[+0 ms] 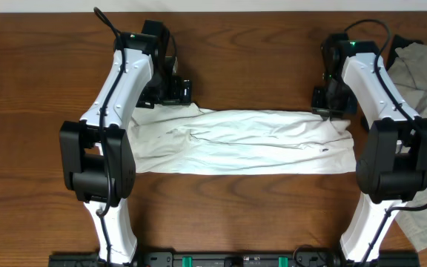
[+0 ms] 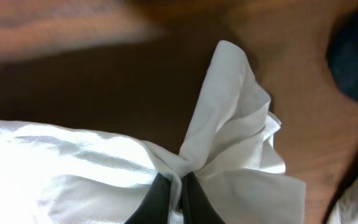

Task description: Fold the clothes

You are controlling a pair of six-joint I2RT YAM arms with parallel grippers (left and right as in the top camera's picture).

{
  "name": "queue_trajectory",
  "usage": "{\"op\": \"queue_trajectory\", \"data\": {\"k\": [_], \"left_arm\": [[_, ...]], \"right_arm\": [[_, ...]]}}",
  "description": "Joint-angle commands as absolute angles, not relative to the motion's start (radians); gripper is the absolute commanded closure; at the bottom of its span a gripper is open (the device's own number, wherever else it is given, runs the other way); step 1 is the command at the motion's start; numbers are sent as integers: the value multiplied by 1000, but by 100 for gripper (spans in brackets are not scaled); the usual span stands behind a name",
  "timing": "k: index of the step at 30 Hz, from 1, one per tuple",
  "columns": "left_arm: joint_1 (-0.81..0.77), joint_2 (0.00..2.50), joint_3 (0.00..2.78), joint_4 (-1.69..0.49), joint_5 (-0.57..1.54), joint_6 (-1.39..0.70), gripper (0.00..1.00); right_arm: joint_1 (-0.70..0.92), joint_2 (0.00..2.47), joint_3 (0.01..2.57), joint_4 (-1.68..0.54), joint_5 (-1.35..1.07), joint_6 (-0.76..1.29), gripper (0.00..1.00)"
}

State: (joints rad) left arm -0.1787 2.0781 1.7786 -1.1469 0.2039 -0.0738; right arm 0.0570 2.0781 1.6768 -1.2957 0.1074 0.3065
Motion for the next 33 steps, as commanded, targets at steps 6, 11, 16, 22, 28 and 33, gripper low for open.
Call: {"op": "queue_trajectory", "data": {"k": [6,11,16,22,28,33], "left_arm": [[-181,2097,1771,-1149,209,-64,2],[-181,2097,1771,-1149,209,-64,2],[-180,2097,1771,-1146,165,-64,2],[-167,2097,1771,-1146,64,-79,2],[-119,2096,1771,-1161,121,-170,2],[-120,2096,1771,-1174,246,-75,2]], "right_arm": [[52,2047,1671,-1316,132,321,71],[51,2047,1634,-1297,211,371,52],[52,2036,1633,-1305,250,427,53],[54,1946,1633,-1330,214,433,44],[80,1849,1633,-1305,-166,250,54],[151,1851,1623,-1241,-244,213,57]]}}
